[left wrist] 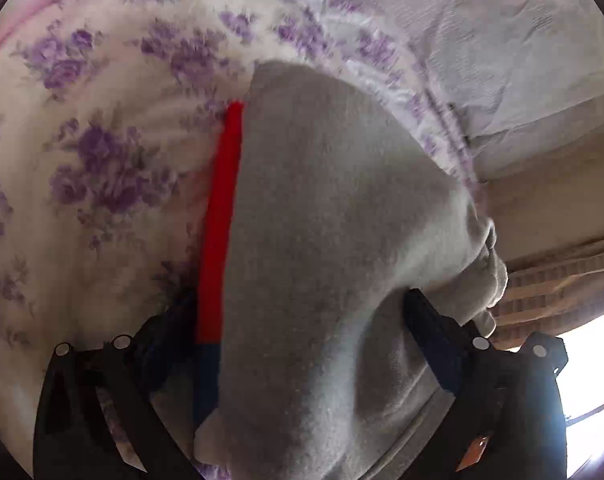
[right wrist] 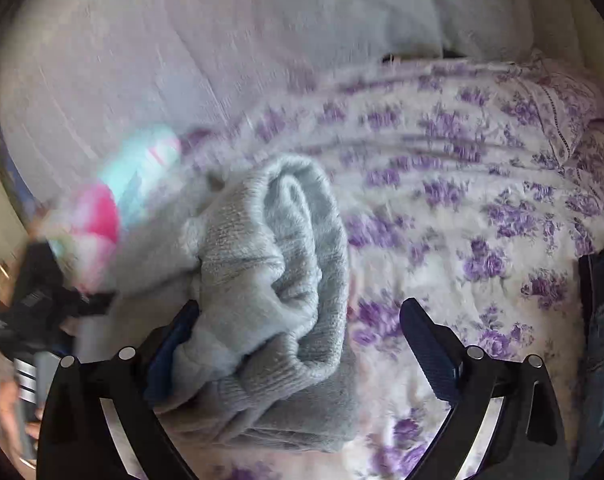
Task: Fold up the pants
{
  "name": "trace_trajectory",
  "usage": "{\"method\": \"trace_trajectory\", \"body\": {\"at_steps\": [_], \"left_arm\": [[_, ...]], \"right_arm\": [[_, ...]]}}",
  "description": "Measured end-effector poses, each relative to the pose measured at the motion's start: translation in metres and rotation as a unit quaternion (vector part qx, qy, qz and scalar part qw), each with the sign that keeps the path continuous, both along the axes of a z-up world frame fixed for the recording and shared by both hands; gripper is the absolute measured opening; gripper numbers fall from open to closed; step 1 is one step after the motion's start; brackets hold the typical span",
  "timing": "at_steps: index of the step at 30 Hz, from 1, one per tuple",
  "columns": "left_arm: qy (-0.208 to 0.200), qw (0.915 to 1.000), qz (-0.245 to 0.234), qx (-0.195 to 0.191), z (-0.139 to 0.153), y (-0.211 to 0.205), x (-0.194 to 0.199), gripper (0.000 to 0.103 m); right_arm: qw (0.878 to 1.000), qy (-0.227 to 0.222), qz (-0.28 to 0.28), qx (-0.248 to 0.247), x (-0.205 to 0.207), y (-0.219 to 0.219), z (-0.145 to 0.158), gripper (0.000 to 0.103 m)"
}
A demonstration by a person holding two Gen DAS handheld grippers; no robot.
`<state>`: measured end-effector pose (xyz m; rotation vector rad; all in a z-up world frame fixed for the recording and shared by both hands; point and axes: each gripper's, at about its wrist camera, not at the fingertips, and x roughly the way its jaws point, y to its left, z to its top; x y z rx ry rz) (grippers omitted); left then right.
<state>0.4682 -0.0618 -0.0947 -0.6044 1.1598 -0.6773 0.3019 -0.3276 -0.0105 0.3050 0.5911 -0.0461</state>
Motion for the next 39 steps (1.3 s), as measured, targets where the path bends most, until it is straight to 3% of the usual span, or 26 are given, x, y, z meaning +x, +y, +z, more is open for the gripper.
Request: {"method": "trace_trajectory", "body": {"at_steps": [2, 4, 6, 8, 11, 14, 16, 21, 25, 32, 39], "left_arm": [[-0.046, 0.9984, -0.008, 0.031, 0.024, 0.008, -0.014, 0.098], [-0.092, 0.9951, 0.004, 0.035, 0.052, 0.021, -0.039, 0.098], [-0.147, 0.9861, 0.022, 0.074, 0.083, 0.031, -0.082, 0.098], [-0.211, 0.9662, 0.026, 0.146, 0.108, 0.034, -0.139, 0.098], [-0.291, 0.928, 0.049, 0.228, 0.124, 0.034, -0.238, 0.098], [-0.326, 0.911, 0.054, 0.246, 0.13, 0.051, -0.318, 0.098], [-0.328, 0.9092, 0.058, 0.25, 0.122, 0.058, -0.364, 0.098], [-0.311, 0.9194, 0.058, 0.233, 0.105, 0.08, -0.438, 0.098], [-0.336, 0.8971, 0.07, 0.279, 0.099, 0.086, -0.478, 0.098], [-0.335, 0.8923, 0.081, 0.292, 0.092, 0.099, -0.502, 0.098], [-0.351, 0.8833, 0.083, 0.3, 0.091, 0.095, -0.507, 0.098]], "right_arm": [[0.998, -0.056, -0.004, -0.001, -0.03, 0.001, 0.023, 0.099], [0.993, -0.113, -0.014, -0.01, -0.08, 0.004, 0.049, 0.099], [0.991, -0.132, -0.016, -0.012, -0.127, 0.006, 0.063, 0.099], [0.993, -0.112, -0.021, -0.031, -0.175, 0.015, 0.067, 0.099], [0.995, -0.077, -0.024, -0.062, -0.229, 0.031, 0.056, 0.1], [0.994, -0.051, -0.028, -0.088, -0.283, 0.057, 0.041, 0.099], [0.994, -0.054, -0.015, -0.091, -0.319, 0.077, 0.032, 0.099], [0.99, -0.07, -0.022, -0.122, -0.383, 0.108, 0.014, 0.099], [0.991, -0.069, -0.017, -0.116, -0.412, 0.118, 0.003, 0.099], [0.987, -0.081, -0.033, -0.136, -0.445, 0.126, 0.006, 0.099], [0.987, -0.076, -0.029, -0.136, -0.445, 0.131, 0.005, 0.099]]}}
